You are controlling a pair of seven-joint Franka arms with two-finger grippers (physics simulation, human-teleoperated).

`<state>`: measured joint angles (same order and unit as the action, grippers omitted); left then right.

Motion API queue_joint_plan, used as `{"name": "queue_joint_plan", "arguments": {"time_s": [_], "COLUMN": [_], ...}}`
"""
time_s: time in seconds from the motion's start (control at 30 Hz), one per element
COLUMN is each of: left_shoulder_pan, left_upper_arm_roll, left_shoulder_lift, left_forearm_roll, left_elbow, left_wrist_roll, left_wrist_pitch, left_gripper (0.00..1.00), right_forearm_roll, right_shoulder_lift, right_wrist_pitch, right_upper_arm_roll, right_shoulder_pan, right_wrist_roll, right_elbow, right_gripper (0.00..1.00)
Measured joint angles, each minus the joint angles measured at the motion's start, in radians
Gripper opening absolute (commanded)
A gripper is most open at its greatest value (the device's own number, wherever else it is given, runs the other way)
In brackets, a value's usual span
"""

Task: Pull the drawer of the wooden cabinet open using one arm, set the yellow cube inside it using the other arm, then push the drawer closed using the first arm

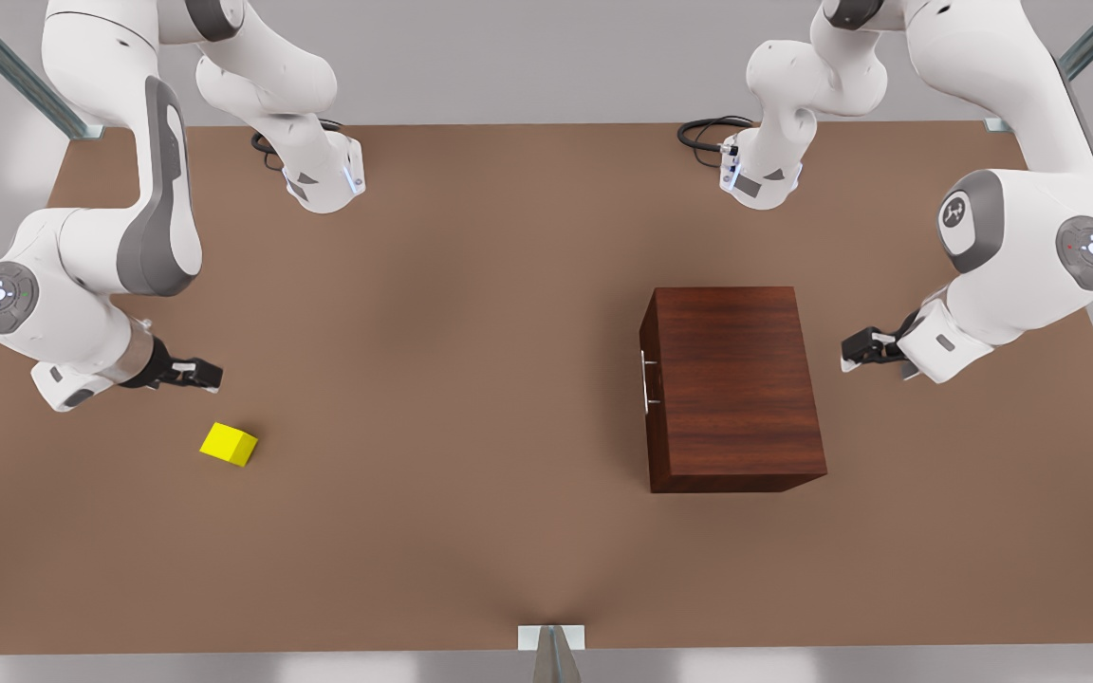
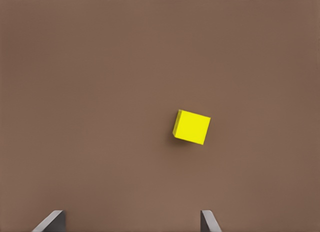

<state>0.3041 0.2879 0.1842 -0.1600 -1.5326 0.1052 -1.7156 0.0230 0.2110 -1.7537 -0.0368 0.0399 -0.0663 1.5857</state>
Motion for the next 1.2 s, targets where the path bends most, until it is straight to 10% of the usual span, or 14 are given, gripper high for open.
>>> {"name": "queue_joint_plan", "arguments": {"time_s": [0.4, 1.2], "left_shoulder_pan": [0.518, 0.586], "left_upper_arm_roll": [-0.044, -0.030], "left_shoulder_lift": [0.264, 0.548], "left_forearm_roll": [0.116, 0.402], "left_elbow": [0.209, 0.226], "left_wrist_roll": [-0.206, -0.836], "left_wrist_pitch": [0.054, -0.069], "left_gripper": [1.00, 1.00], "right_forearm_roll": [-0.042, -0.095], "right_shoulder_lift": [0.107, 0.450], "right_wrist_pitch": [-0.033, -0.368], "right_upper_arm_roll": [0.012, 0.011], "right_shoulder_pan": [0.113, 0.167], "right_wrist_roll": [-0.087, -0.235], "right_elbow": [0.007, 0.028], "right_gripper": [1.00, 1.00]}}
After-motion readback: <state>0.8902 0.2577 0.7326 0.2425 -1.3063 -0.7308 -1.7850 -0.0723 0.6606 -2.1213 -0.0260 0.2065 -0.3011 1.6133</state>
